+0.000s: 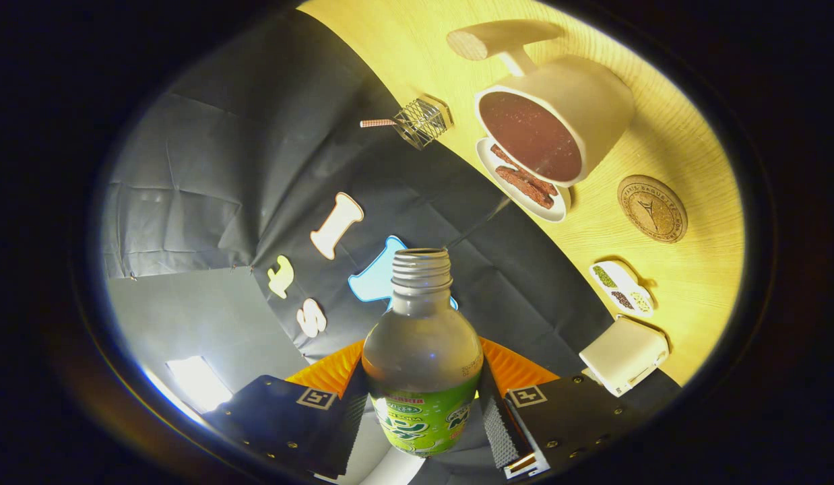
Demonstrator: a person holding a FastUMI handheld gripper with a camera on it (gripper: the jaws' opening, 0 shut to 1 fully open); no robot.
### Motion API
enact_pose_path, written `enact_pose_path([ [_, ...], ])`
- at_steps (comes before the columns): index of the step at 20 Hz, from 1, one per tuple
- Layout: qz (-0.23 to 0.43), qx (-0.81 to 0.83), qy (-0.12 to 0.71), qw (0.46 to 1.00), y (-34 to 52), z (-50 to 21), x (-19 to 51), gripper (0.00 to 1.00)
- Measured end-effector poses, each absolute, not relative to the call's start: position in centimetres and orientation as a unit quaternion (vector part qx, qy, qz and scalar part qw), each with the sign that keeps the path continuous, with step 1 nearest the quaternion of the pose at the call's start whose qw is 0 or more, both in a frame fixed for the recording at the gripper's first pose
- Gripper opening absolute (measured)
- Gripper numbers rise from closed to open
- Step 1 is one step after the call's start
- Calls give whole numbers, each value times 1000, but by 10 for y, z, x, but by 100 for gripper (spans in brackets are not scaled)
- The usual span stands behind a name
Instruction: Take the bottle from table, then pour the juice into the cup, finally place the bottle on the coaster
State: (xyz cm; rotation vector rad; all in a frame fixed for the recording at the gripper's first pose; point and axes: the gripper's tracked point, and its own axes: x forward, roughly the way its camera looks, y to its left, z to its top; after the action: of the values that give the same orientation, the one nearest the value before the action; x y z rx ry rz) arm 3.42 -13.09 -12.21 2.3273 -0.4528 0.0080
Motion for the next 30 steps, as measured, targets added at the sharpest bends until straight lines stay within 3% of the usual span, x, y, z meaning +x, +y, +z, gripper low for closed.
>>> enact_pose_path([
  [22,-37,905,-151,397,-141,-187,43,77],
  [30,-37,892,-133,431,-127,-192,44,77],
])
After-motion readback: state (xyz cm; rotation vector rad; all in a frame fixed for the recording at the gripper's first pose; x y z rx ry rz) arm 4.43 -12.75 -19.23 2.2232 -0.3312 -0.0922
